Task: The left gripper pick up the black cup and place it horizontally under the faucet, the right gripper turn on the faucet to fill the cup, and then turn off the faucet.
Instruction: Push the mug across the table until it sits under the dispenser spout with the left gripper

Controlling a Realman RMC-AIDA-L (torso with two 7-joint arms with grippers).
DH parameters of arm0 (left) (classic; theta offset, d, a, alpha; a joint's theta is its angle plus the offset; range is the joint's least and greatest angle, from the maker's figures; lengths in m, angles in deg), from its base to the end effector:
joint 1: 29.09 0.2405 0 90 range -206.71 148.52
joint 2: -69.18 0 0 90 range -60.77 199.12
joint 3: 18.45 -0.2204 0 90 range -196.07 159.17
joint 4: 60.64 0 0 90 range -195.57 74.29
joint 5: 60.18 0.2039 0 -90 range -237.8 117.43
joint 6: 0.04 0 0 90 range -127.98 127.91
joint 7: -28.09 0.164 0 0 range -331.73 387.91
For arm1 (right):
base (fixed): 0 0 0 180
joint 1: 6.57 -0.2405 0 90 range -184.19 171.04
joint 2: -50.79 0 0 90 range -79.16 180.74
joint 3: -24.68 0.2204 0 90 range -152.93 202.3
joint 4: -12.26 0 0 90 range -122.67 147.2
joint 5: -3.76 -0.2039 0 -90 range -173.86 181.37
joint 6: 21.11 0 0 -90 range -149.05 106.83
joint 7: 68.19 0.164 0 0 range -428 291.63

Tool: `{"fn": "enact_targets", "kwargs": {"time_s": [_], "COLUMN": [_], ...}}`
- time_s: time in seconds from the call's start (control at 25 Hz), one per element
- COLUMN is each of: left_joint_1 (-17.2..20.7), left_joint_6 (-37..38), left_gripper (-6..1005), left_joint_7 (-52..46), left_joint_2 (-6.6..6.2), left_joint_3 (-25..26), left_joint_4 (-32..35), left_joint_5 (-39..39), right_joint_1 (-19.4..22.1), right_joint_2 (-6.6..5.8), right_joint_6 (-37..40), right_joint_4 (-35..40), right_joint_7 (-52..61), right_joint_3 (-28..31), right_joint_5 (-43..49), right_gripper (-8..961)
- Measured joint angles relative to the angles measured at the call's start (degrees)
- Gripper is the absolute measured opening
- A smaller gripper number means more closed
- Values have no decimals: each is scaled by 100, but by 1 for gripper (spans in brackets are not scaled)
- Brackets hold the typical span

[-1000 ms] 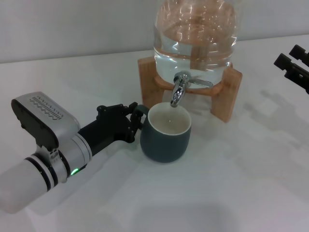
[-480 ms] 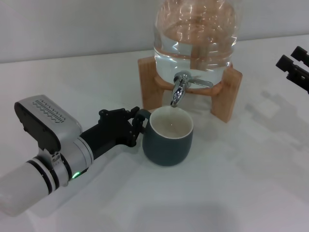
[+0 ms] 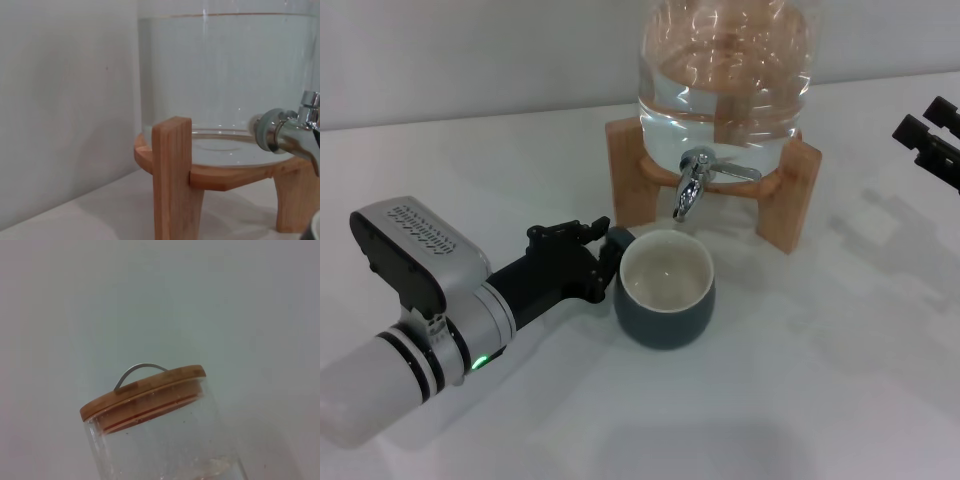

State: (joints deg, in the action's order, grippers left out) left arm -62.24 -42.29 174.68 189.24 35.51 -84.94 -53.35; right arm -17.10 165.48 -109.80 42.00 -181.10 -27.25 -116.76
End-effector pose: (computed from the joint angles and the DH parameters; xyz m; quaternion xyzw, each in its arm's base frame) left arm -0.1807 0.3345 -0.1240 -0.9130 -0.1647 -0.2384 0.2873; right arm 0.2786 0.2808 0.0876 -0.7518 0.2602 0.4818 0.3673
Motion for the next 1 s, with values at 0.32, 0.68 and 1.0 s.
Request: {"fn": "enact_targets", "kwargs": {"time_s": [0.32,0.68,1.0], "left_joint_1": [0,4,0], "left_joint_6": [0,0,161], "left_gripper": [337,373,382], "left_joint_7": [1,2,-33], "left_joint_2": [-5,-14,-27], "left_joint_3": [24,65,231], "left_joint_4": [0,38,30], "left_joint_5": [-25,-56,-47], "right_joint_1": [-1,-3,-2], "right_joint_2": [0,0,0], "right_joint_6": [0,1,1], "right_joint_4": [-1,-3,-3], "right_joint_7": [5,7,11], "right_joint_3": [71,70,72], "right_joint_5": [-6,-7,-7], "right_gripper": [841,842,842]}}
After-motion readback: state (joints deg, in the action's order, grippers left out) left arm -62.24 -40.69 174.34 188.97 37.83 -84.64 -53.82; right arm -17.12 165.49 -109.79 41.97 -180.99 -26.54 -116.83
